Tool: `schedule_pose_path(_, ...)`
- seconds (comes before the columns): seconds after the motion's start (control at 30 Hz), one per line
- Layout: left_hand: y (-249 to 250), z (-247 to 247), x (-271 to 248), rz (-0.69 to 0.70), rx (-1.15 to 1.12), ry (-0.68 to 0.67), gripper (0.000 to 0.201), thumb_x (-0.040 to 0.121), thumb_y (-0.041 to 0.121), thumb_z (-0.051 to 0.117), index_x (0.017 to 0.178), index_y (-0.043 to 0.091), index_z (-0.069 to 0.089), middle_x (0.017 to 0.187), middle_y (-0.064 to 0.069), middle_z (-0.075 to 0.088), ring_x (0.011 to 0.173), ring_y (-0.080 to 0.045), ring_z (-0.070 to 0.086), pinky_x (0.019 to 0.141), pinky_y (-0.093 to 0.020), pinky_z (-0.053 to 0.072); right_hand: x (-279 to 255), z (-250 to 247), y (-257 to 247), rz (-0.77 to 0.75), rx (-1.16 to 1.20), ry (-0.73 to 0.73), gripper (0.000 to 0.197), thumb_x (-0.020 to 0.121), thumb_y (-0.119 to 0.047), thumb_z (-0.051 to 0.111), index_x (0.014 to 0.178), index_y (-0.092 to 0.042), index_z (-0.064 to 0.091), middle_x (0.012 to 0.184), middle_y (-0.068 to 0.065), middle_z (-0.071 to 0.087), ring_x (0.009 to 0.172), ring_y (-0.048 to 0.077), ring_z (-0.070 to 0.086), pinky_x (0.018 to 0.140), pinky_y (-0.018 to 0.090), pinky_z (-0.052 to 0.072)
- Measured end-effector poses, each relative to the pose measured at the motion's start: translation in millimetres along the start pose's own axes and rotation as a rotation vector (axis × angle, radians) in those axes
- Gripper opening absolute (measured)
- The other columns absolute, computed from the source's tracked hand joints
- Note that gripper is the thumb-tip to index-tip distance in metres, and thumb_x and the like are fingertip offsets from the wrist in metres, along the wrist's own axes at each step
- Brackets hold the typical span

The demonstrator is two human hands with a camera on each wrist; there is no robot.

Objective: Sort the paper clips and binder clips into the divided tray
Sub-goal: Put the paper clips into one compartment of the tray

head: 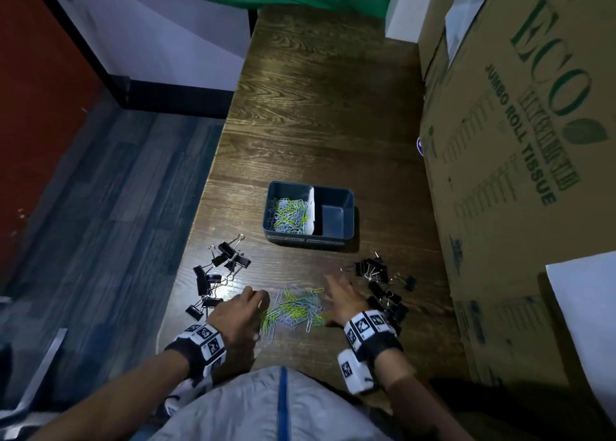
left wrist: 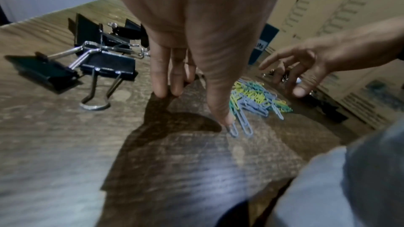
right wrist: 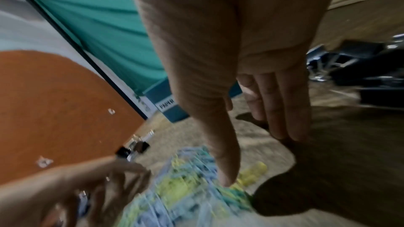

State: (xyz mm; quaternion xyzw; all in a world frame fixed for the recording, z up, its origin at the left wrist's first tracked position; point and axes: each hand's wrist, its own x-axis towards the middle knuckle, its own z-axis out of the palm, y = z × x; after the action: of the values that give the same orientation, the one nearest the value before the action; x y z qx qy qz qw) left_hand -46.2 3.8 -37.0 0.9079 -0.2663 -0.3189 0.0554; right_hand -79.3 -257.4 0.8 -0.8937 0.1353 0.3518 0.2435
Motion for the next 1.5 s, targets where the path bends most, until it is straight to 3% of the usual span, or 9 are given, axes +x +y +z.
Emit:
schedule_pose_path(0.17, 4, 5, 7, -0.002, 0.0, 0.059, 0.074, 0.07, 0.036, 0.076, 0.13, 0.025, 0.034, 0.115, -0.002, 0.043, 0.092, -0.025, 0.058, 0.062, -0.037, 0.046, -1, 38, 17, -0.034, -0.154, 0.148, 0.076, 0.077, 0.007, 0.067, 0.138, -0.026, 0.035, 0.141, 0.007, 0.034, 0.118, 0.031, 0.055, 0.085, 0.039, 0.053)
schedule_pose_path(0.27, 14, 4, 14, 0.009, -0.046, 0.072, 0.072, 0.071, 0.036, 0.077, 0.129, 0.025, 0.035, 0.116, -0.002, 0.042, 0.098, -0.025, 0.055, 0.065, -0.036, 0.046, -2, 44, 4, -0.055, -0.138, 0.185, 0.07, 0.081, 0.01, 0.061, 0.142, -0.014, 0.036, 0.146, 0.01, 0.036, 0.122, 0.031, 0.052, 0.094, 0.041, 0.052)
schedule_pose_path(0.37, 24, 5, 22, 0.006, -0.051, 0.071, 0.07, 0.073, 0.036, 0.075, 0.13, 0.024, 0.035, 0.12, -0.005, 0.041, 0.103, -0.026, 0.053, 0.068, -0.037, 0.048, -1, 48, -9, -0.033, -0.08, 0.177, 0.071, 0.087, -0.006, 0.067, 0.148, -0.016, 0.031, 0.15, 0.01, 0.033, 0.131, 0.03, 0.043, 0.103, 0.041, 0.046)
schedule_pose_path(0.57, 37, 11, 32, 0.056, 0.03, 0.055, 0.072, 0.081, 0.034, 0.068, 0.141, 0.025, 0.029, 0.132, -0.007, 0.035, 0.114, -0.026, 0.047, 0.077, -0.039, 0.053, -1, 59, -20, -0.123, -0.147, 0.18, 0.074, 0.081, -0.031, 0.077, 0.143, -0.023, 0.036, 0.141, 0.009, 0.031, 0.128, 0.03, 0.04, 0.099, 0.045, 0.048)
schedule_pose_path(0.87, 40, 2, 32, 0.071, -0.06, 0.048, 0.034, 0.093, 0.022, 0.055, 0.126, 0.016, 0.051, 0.121, -0.007, 0.051, 0.103, -0.027, 0.059, 0.08, -0.034, 0.048, 3, 56, -16, -0.189, -0.129, 0.212, 0.041, 0.087, -0.008, 0.063, 0.125, -0.022, 0.056, 0.131, 0.007, 0.051, 0.112, 0.032, 0.058, 0.092, 0.047, 0.052)
schedule_pose_path(1.03, 26, 1, 27, 0.065, -0.087, 0.067, 0.033, 0.087, 0.018, 0.065, 0.119, 0.019, 0.057, 0.113, -0.003, 0.058, 0.093, -0.021, 0.062, 0.076, -0.024, 0.046, -12, 35, -13, -0.165, -0.129, 0.224, 0.038, 0.102, -0.009, 0.049, 0.138, -0.019, 0.056, 0.126, 0.014, 0.058, 0.118, 0.03, 0.055, 0.101, 0.033, 0.04)
schedule_pose_path(1.2, 22, -10, 19, 0.094, -0.15, 0.152, 0.032, 0.088, 0.017, 0.064, 0.119, 0.019, 0.059, 0.111, -0.003, 0.059, 0.092, -0.024, 0.062, 0.075, -0.025, 0.046, -17, 26, -4, -0.116, -0.033, 0.24, 0.031, 0.103, -0.016, 0.05, 0.132, -0.015, 0.06, 0.083, -0.002, 0.042, 0.115, 0.027, 0.056, 0.097, 0.029, 0.041)
schedule_pose_path(1.37, 17, -39, 12, 0.181, -0.225, 0.288, 0.013, 0.09, 0.022, 0.062, 0.102, 0.017, 0.061, 0.097, 0.003, 0.057, 0.083, -0.019, 0.06, 0.069, -0.024, 0.042, -23, 21, 0, -0.03, -0.05, 0.183, 0.031, 0.101, -0.026, 0.053, 0.128, -0.014, 0.062, 0.115, 0.011, 0.057, 0.112, 0.028, 0.055, 0.097, 0.033, 0.042)
schedule_pose_path(1.5, 23, -89, 13, 0.272, -0.234, 0.485, 0.005, 0.091, 0.017, 0.063, 0.09, 0.012, 0.062, 0.087, 0.009, 0.052, 0.069, -0.007, 0.05, 0.062, -0.01, 0.033, -26, 17, -1, -0.013, -0.022, 0.177, 0.025, 0.096, -0.029, 0.062, 0.119, -0.026, 0.07, 0.12, 0.005, 0.065, 0.105, 0.021, 0.061, 0.09, 0.026, 0.049)
